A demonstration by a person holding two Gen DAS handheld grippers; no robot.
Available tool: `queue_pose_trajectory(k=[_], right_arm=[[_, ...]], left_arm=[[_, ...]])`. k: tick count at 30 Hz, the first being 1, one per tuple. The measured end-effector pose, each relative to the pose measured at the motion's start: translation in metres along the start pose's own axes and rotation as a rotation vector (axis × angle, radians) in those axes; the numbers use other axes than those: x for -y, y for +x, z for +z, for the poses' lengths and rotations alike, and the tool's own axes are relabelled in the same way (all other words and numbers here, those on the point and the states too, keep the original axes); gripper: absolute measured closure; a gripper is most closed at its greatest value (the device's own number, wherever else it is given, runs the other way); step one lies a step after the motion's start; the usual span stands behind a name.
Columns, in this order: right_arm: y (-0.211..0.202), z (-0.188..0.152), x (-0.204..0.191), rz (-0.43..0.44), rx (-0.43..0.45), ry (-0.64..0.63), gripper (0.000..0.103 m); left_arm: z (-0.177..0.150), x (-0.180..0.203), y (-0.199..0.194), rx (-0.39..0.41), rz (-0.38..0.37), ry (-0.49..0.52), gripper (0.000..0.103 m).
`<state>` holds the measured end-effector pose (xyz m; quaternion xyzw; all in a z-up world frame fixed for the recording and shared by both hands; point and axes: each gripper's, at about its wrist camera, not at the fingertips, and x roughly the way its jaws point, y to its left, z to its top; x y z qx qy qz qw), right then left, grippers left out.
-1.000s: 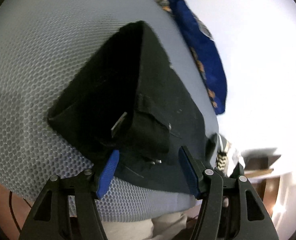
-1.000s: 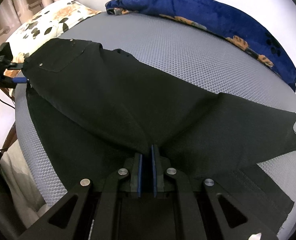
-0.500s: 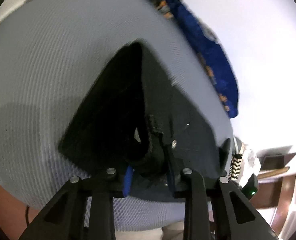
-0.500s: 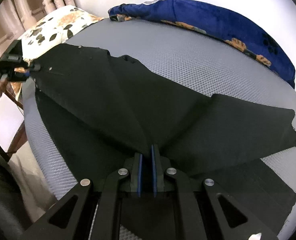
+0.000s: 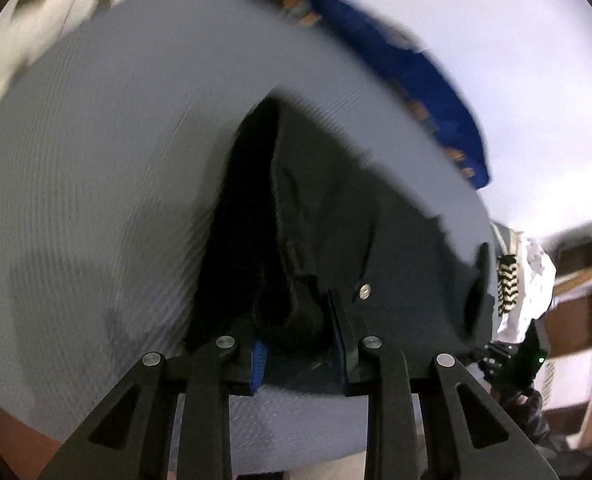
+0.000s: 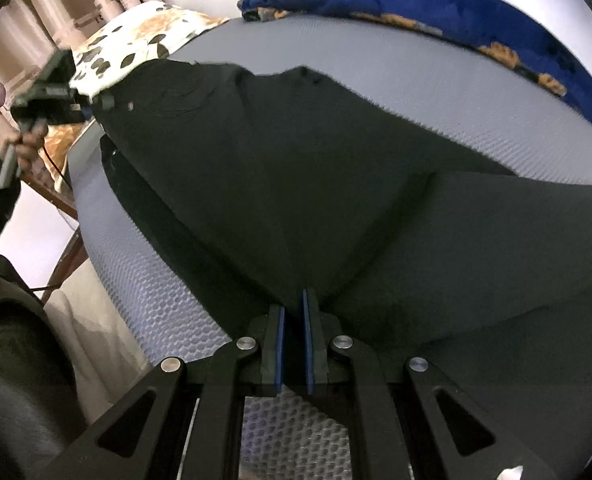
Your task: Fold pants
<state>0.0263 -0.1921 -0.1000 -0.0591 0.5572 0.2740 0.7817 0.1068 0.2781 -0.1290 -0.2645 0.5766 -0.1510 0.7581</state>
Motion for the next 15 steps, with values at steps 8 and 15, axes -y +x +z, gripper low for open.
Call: queue_pose_trajectory(k=[8, 15], right_arm=[[-0.004, -0.004, -0.003, 0.002, -0.022, -0.012, 0.096], [0.009, -0.008, -0.003, 0.004, -0.049, 0.006, 0.096]], left_arm=[[-0.019, -0.002, -0.006, -0.005, 0.013, 0.068, 0.075], [-0.023, 0.010, -0.001, 0.016, 0.043, 0.100, 0.070]])
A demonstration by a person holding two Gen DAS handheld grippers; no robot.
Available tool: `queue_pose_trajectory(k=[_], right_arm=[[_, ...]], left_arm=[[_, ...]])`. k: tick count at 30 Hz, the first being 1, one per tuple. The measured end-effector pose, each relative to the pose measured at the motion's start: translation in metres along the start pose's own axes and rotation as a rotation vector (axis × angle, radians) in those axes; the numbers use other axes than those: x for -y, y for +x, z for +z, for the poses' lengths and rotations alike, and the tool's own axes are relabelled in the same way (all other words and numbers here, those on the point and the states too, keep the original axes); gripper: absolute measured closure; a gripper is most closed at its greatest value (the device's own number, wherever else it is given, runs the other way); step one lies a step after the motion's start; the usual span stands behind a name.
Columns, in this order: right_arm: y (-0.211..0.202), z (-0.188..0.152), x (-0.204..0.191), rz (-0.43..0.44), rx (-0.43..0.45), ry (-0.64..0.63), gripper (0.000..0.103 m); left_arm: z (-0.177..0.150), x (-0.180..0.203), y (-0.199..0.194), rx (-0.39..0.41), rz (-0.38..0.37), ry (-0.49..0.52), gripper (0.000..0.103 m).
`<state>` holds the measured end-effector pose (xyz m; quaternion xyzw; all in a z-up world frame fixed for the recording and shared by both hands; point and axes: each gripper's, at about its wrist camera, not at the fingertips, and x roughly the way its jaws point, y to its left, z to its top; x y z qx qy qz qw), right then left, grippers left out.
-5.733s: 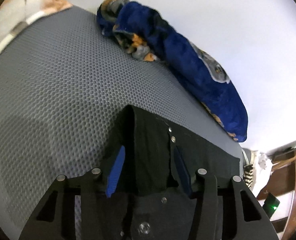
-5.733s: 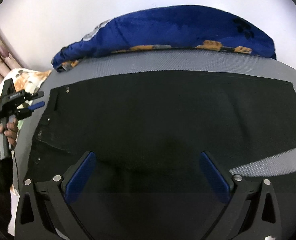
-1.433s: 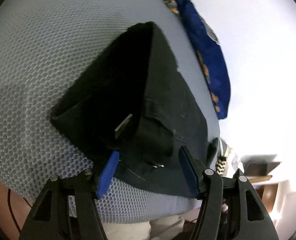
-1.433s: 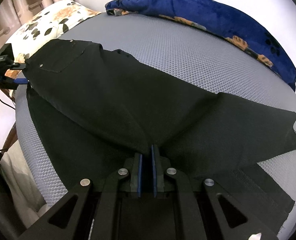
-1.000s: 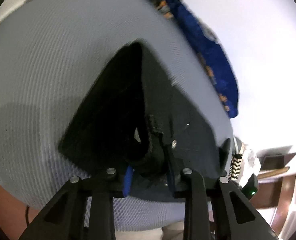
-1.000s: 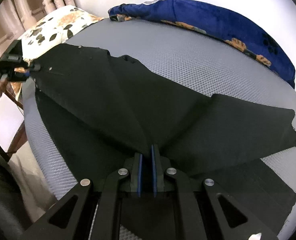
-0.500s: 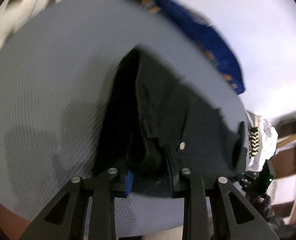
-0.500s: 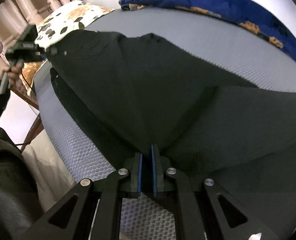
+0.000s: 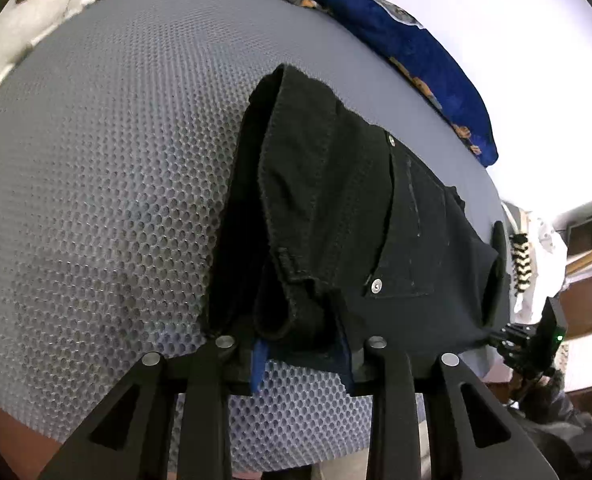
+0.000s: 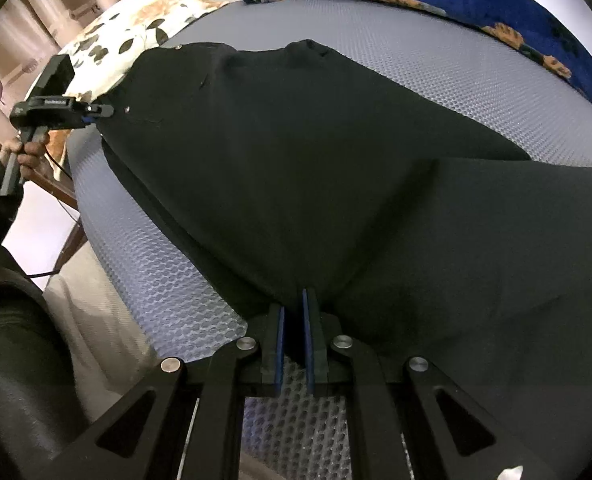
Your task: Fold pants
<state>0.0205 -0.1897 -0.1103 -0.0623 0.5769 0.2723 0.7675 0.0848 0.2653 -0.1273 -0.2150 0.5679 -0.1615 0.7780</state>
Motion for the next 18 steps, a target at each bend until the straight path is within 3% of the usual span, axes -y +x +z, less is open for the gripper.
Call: queue_pose_trajectory(k=[1, 3, 5, 8, 10, 13, 18], right_arm=[[0.000, 0.000, 0.000, 0.000, -0.001, 0.000, 0.096], [0.001, 0.001, 0.001, 0.003, -0.003, 0.002, 0.096], [0.003, 0.002, 0.001, 0.007, -0.003, 0.003, 0.096], [0.004, 0.003, 0.003, 0.012, 0.000, 0.007, 0.096], [0.004, 0.003, 0.004, 0.018, 0.003, 0.012, 0.096], [0.004, 0.004, 0.008, 0.032, 0.004, 0.026, 0.096], [-0.001, 0.007, 0.014, 0.066, 0.012, 0.078, 0.096]], left_arm=[[-0.002, 0.006, -0.004, 0.010, 0.031, 0.023, 0.067], [-0.002, 0.017, -0.014, 0.035, 0.102, 0.063, 0.049], [-0.005, 0.030, -0.029, 0.097, 0.278, 0.145, 0.033], [-0.012, 0.045, -0.051, 0.168, 0.351, 0.195, 0.032], [-0.018, 0.049, -0.063, 0.212, 0.365, 0.253, 0.032], [-0.027, 0.086, -0.070, 0.249, 0.364, 0.380, 0.032], [-0.043, 0.162, -0.041, 0.191, 0.165, 0.588, 0.032]])
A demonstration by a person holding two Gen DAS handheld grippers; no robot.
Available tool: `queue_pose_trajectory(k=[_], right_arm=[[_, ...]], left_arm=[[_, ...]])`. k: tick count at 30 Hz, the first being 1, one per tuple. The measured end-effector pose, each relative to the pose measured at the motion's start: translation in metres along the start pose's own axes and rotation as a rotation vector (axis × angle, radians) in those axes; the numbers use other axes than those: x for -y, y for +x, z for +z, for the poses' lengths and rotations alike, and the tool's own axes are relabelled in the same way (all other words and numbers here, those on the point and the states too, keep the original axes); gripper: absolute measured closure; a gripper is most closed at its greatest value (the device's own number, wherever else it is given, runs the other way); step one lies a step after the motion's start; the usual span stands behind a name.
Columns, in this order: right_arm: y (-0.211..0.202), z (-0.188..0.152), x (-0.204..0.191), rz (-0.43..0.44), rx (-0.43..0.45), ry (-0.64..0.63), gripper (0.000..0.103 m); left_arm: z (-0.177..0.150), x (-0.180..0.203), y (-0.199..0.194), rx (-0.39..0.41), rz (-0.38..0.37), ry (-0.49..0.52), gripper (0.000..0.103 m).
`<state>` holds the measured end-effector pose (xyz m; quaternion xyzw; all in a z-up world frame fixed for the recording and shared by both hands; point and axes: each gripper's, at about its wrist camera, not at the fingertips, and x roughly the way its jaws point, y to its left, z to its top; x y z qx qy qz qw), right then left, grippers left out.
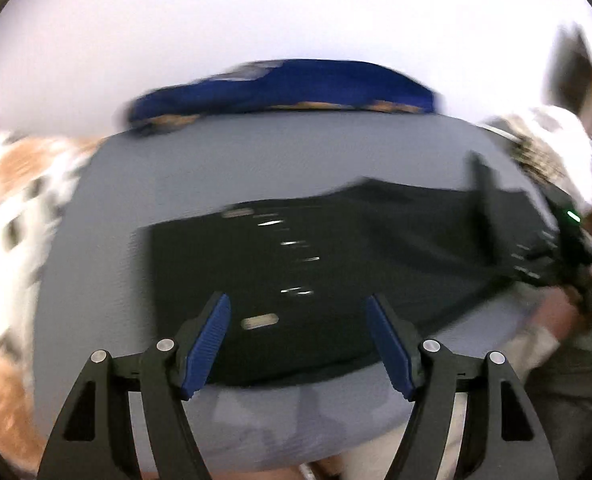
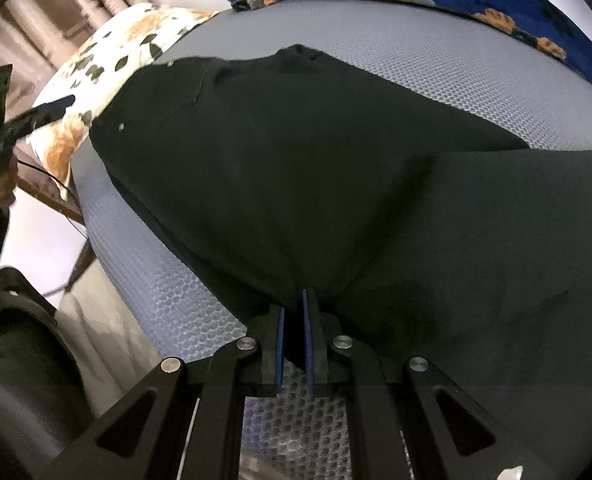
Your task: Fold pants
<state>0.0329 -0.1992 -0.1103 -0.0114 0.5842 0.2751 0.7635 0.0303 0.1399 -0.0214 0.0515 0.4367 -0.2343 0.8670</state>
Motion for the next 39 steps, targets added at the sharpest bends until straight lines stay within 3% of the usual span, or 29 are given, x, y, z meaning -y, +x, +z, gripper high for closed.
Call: queue_pose_trajectory(k=[5, 11, 15, 17, 19, 24, 26, 28, 30, 34, 39], right_arm=[[-0.002, 0.004, 0.002, 0.011, -0.005, 0.028, 0.096], [-0.012, 0.010, 0.009, 0.060, 0.021, 0.088, 0.096], [-0.018, 0.014, 0.007, 0.062, 0.032, 0.075, 0.096], [-0.020, 0.014, 0.007, 0.068, 0.037, 0.077, 0.096], [-0.022, 0.013, 0.008, 0.072, 0.041, 0.077, 0.096], [-0.023, 0.011, 0.007, 0.076, 0.053, 0.071, 0.096], [-0.023, 0.011, 0.008, 0.088, 0.059, 0.071, 0.090], [-0.020, 0.009, 0.010, 0.092, 0.049, 0.081, 0.088], [-0.025, 0.005, 0.017, 0.130, 0.063, 0.119, 0.083], [-0.057, -0.007, 0.053, 0.204, 0.187, 0.247, 0.077], [-0.096, -0.027, 0.135, 0.124, 0.312, 0.480, 0.077]], left_arm=[[0.021, 0.086, 0.052, -0.080, -0.224, 0.153, 0.032], [0.024, 0.158, 0.087, -0.132, -0.326, 0.271, 0.033], [0.022, 0.181, 0.101, -0.156, -0.310, 0.313, 0.042], [0.018, 0.189, 0.108, -0.173, -0.290, 0.332, 0.056], [0.016, 0.196, 0.115, -0.188, -0.283, 0.337, 0.062], [0.012, 0.215, 0.126, -0.168, -0.234, 0.367, 0.065], [0.011, 0.220, 0.132, -0.174, -0.225, 0.375, 0.086], [0.012, 0.216, 0.136, -0.176, -0.209, 0.362, 0.096], [0.014, 0.209, 0.140, -0.196, -0.244, 0.309, 0.097], [0.017, 0.203, 0.144, -0.204, -0.259, 0.251, 0.097], [0.017, 0.197, 0.148, -0.211, -0.276, 0.185, 0.097]])
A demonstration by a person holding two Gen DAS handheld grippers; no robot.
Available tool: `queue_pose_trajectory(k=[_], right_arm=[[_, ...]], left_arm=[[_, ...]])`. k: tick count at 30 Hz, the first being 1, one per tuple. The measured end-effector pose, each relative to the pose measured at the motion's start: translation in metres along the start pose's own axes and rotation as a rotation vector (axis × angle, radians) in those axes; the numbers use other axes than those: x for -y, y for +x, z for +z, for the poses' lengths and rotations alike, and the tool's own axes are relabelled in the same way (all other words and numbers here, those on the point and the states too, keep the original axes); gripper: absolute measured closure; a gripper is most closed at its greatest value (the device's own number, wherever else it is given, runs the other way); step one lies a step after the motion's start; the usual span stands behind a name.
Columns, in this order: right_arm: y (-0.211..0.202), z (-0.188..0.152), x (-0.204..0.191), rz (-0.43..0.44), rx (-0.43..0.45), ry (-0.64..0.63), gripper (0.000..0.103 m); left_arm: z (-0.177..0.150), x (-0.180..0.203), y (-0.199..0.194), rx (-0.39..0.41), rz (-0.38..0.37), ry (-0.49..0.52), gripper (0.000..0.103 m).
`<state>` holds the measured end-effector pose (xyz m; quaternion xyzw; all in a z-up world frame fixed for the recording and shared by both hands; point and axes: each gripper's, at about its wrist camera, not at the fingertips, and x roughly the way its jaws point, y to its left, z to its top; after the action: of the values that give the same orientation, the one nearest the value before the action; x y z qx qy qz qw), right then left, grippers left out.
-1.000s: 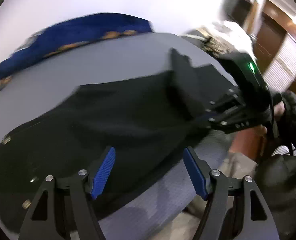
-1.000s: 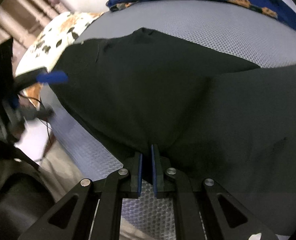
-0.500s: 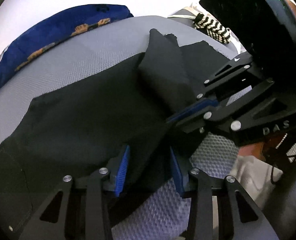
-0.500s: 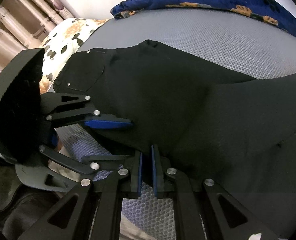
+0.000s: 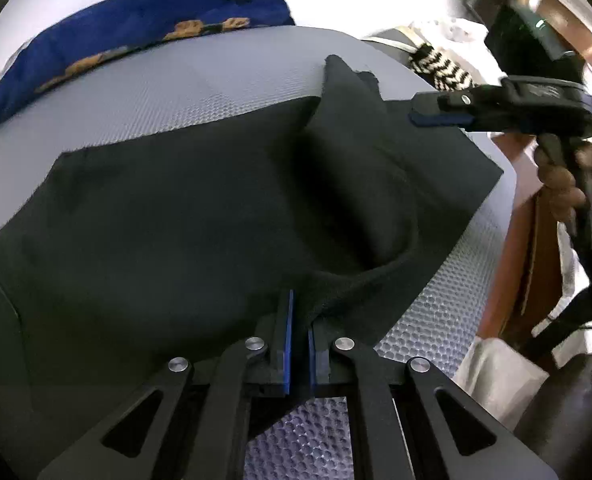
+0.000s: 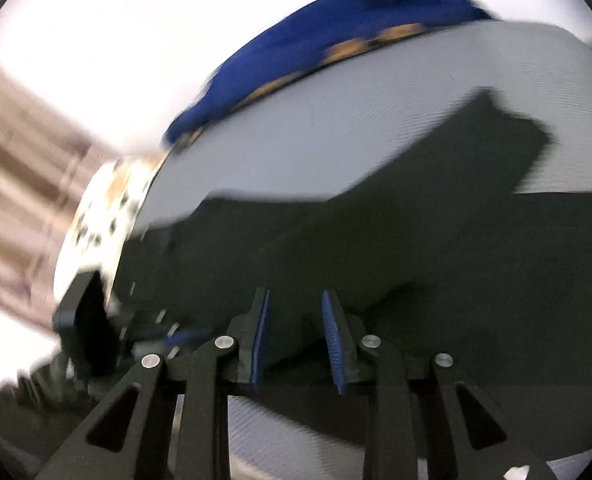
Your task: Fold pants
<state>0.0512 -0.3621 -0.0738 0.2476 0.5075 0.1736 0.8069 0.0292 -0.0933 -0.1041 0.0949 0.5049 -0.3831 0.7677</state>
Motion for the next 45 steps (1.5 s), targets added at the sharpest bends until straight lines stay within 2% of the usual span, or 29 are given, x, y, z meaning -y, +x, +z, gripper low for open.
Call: queue_pose_trajectory(k=[3, 5, 13, 17, 28, 33, 34, 35, 36, 40, 45], right_arm=[[-0.006, 0.011, 0.041, 0.041, 0.037, 0.160, 0.077], [0.000, 0.010, 0.052, 0.056, 0.039, 0.202, 0.077], [0.029, 0.006, 0.062, 0.084, 0.016, 0.252, 0.078], [0.026, 0.013, 0.075, 0.104, 0.053, 0.291, 0.079], [0.022, 0.059, 0.127, 0.047, 0.170, 0.404, 0.079], [0.025, 0.080, 0.157, 0.018, 0.199, 0.459, 0.086], [0.025, 0.083, 0.162, 0.024, 0.202, 0.471, 0.088], [0.026, 0.085, 0.166, 0.025, 0.203, 0.485, 0.096], [0.027, 0.089, 0.168, 0.020, 0.194, 0.494, 0.097], [0.024, 0.109, 0.150, -0.039, 0.170, 0.461, 0.098], [-0.006, 0.157, 0.089, -0.009, 0.227, 0.356, 0.098]], left_arm=[[-0.001, -0.003, -0.001, 0.005, -0.012, -0.038, 0.097], [0.000, -0.004, -0.002, 0.008, -0.014, -0.054, 0.097], [0.004, -0.007, -0.006, 0.000, -0.025, -0.100, 0.097], [0.003, -0.007, -0.003, -0.010, -0.022, -0.107, 0.097], [0.003, -0.011, 0.006, -0.039, -0.022, -0.134, 0.097], [0.003, -0.012, 0.007, -0.040, -0.027, -0.144, 0.097], [0.003, -0.012, 0.008, -0.041, -0.028, -0.147, 0.097], [0.004, -0.013, 0.008, -0.042, -0.029, -0.149, 0.097], [0.003, -0.013, 0.008, -0.042, -0.031, -0.151, 0.097], [0.001, -0.015, 0.006, -0.039, -0.038, -0.155, 0.097], [0.000, -0.017, 0.002, -0.017, -0.045, -0.150, 0.097]])
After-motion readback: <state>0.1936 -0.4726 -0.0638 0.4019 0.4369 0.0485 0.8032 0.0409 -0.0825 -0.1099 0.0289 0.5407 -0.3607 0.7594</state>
